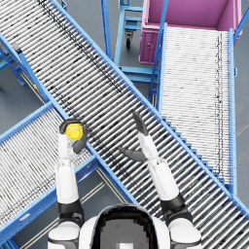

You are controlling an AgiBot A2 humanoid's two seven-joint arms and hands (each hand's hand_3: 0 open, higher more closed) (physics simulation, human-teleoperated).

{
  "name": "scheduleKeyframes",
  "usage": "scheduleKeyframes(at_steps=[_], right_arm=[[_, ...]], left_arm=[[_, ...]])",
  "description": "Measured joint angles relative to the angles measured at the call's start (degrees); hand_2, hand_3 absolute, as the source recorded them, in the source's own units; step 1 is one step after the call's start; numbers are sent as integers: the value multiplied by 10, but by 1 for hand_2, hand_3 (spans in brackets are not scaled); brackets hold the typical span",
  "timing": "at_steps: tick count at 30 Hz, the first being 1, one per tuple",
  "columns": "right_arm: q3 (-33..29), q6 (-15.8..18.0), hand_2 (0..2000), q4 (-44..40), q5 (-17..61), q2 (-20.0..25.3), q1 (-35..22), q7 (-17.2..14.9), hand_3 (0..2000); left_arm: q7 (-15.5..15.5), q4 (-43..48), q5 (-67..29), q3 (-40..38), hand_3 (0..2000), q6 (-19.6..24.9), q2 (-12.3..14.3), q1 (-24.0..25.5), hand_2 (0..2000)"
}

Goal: Pick up the oil and place it on the left assembly line, put the cola on the right, and keep Sprite still

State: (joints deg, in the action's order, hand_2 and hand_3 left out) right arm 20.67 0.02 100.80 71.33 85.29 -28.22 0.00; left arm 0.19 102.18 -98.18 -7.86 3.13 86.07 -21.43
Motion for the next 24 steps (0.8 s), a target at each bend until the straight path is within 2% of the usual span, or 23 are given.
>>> scheduleKeyframes(at_steps=[5,11,12,13,16,17,20,24], right_arm=[[-14,0,0,9,0,2,8,0,0],[-29,0,0,5,0,8,11,0,0],[-31,0,0,5,0,9,11,0,0],[-31,0,0,3,0,11,10,0,0],[-33,0,0,1,0,15,9,0,0],[-34,0,0,1,0,17,9,0,0],[-37,0,0,0,0,20,8,0,0],[-44,0,0,5,0,25,8,0,0]], left_arm=[[0,-6,0,-111,2000,-1,25,43,2000],[0,-9,0,-140,2000,0,34,55,2000],[0,-9,0,-141,1673,0,34,56,639],[0,-8,0,-142,1347,-10,34,55,0],[-1,-7,0,-143,367,-22,34,54,0],[-2,-50,0,-205,40,-16,36,55,0],[-2,-118,0,-333,0,-26,27,55,0],[-2,-86,1,-394,0,-30,-11,42,0]])
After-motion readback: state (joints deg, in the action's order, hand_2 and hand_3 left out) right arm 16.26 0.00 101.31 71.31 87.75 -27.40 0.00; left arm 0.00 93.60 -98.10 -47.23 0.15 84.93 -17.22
